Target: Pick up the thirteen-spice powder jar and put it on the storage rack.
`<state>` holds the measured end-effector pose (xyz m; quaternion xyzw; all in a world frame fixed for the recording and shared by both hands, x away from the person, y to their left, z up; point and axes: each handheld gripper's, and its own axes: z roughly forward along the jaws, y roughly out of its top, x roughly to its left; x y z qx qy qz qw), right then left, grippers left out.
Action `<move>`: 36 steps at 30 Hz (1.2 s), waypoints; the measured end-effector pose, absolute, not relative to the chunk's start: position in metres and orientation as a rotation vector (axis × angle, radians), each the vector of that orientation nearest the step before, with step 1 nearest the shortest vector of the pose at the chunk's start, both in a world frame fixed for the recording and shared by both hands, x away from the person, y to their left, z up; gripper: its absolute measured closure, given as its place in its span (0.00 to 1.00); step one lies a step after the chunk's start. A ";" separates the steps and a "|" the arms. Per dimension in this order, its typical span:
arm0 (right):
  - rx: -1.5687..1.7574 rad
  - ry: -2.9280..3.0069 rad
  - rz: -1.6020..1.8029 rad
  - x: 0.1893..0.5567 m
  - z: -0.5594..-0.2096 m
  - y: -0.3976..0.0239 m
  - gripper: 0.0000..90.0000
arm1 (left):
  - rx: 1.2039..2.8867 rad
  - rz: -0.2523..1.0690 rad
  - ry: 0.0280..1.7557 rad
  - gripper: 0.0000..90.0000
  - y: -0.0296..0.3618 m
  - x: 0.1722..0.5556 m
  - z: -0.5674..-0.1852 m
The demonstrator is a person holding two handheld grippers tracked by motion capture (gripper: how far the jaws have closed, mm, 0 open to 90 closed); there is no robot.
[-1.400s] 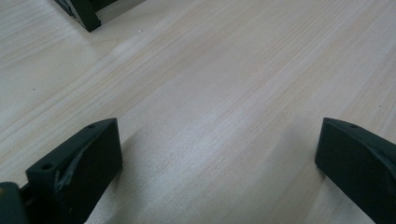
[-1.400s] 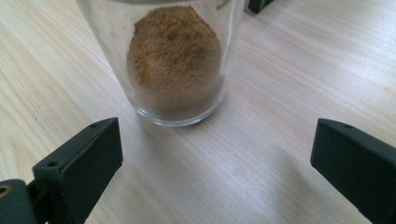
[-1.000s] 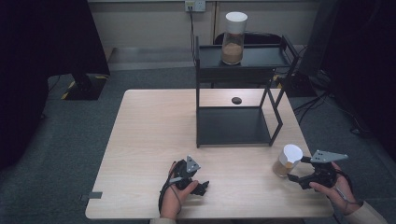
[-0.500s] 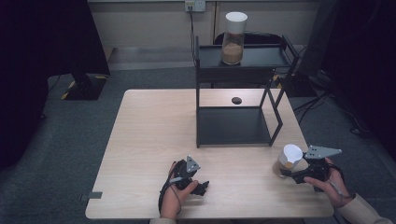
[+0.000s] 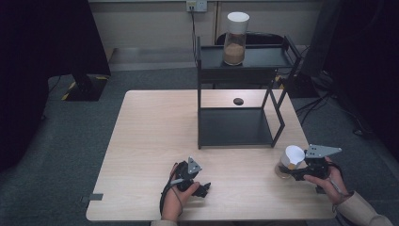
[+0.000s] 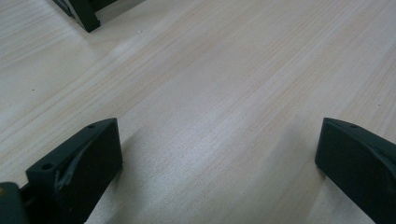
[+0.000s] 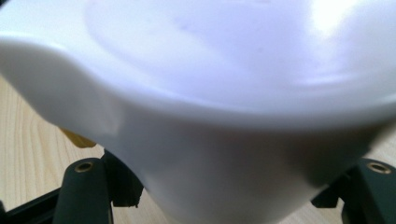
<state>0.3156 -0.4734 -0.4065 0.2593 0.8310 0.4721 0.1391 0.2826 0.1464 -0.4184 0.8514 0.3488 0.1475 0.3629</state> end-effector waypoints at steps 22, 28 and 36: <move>0.750 2.446 1.366 0.327 -0.393 -0.460 0.34 | 2.193 0.378 0.895 0.00 0.147 0.283 -0.418; 0.745 2.451 1.360 0.335 -0.382 -0.452 0.34 | 2.192 0.377 0.896 0.00 0.147 0.284 -0.419; 0.730 2.458 1.367 0.343 -0.368 -0.440 0.34 | 2.192 0.378 0.896 0.00 0.147 0.283 -0.419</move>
